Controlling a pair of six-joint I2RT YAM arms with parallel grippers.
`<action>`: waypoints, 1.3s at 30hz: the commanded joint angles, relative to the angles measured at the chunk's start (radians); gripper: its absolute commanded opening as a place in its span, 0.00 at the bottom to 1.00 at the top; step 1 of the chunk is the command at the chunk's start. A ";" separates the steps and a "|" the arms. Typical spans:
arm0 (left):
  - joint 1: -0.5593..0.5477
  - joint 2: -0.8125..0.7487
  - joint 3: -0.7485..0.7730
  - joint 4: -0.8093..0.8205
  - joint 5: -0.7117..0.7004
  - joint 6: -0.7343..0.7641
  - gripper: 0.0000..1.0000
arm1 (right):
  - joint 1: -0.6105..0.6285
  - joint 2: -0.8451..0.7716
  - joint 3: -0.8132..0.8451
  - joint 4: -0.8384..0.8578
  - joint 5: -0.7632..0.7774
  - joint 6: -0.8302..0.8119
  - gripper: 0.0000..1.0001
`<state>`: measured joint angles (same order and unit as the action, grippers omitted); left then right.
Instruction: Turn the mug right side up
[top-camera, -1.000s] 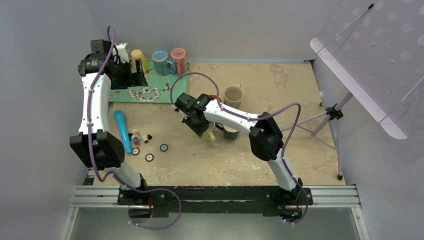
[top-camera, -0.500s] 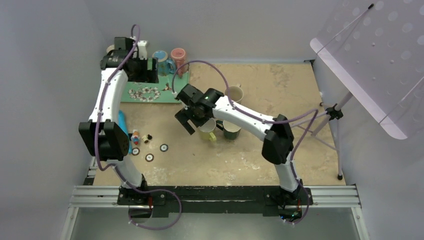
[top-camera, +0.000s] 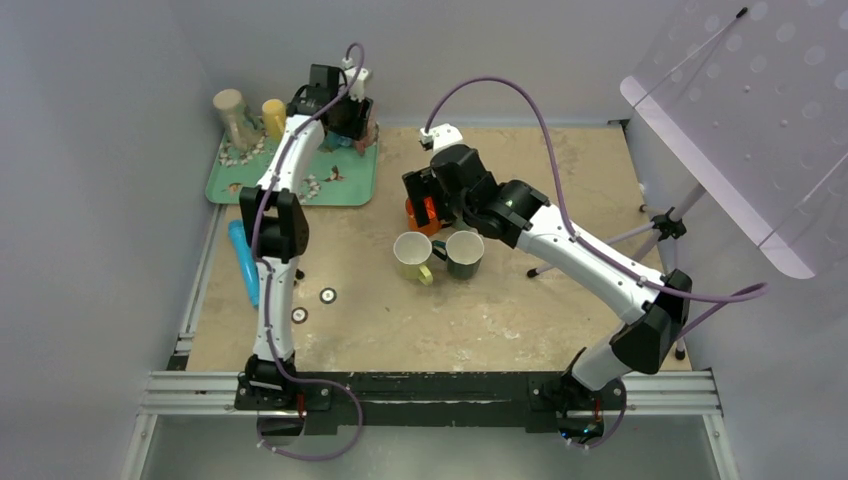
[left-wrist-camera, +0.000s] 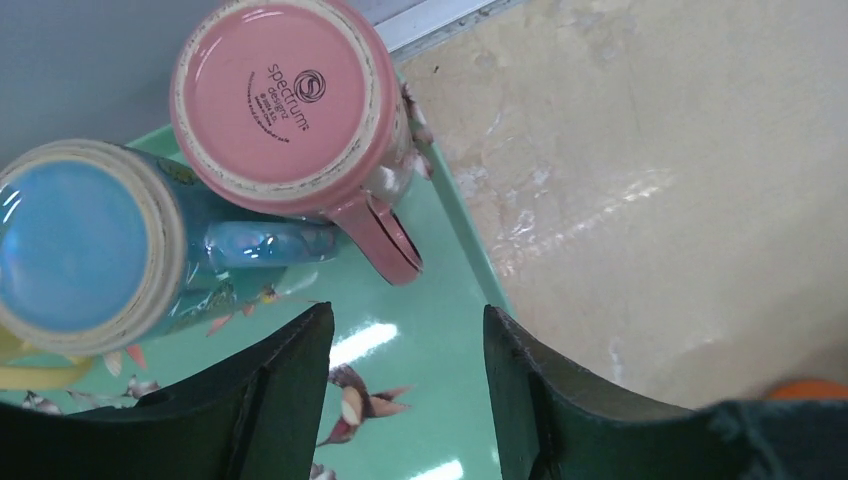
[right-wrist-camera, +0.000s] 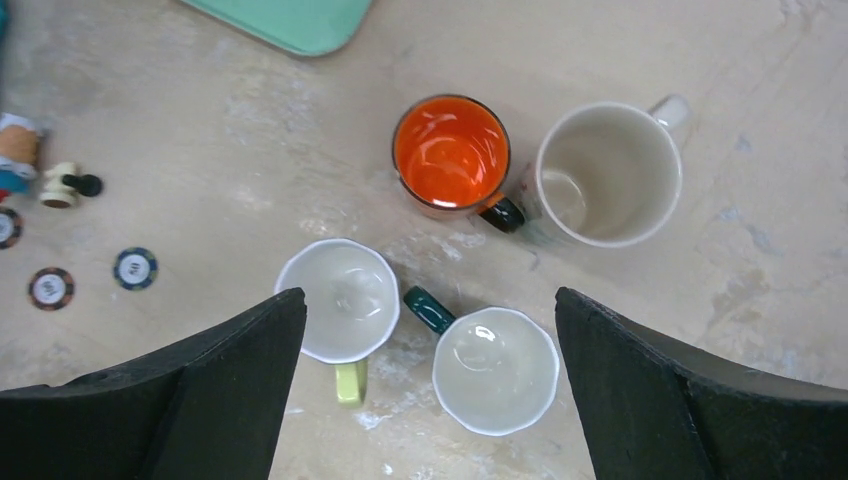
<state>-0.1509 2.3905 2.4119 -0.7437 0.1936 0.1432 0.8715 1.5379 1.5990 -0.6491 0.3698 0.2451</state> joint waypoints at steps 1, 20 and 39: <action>-0.008 0.048 0.023 0.154 -0.054 0.143 0.58 | -0.017 -0.019 -0.043 0.028 0.066 0.039 0.98; -0.013 0.172 0.035 0.238 -0.039 0.381 0.55 | -0.057 0.003 0.061 -0.097 0.155 0.020 0.98; 0.101 0.172 0.061 0.060 0.125 0.494 0.47 | -0.057 -0.071 -0.004 -0.096 0.171 0.037 0.97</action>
<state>-0.0875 2.5603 2.4271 -0.5922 0.1848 0.5507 0.8169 1.5124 1.5974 -0.7559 0.5072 0.2638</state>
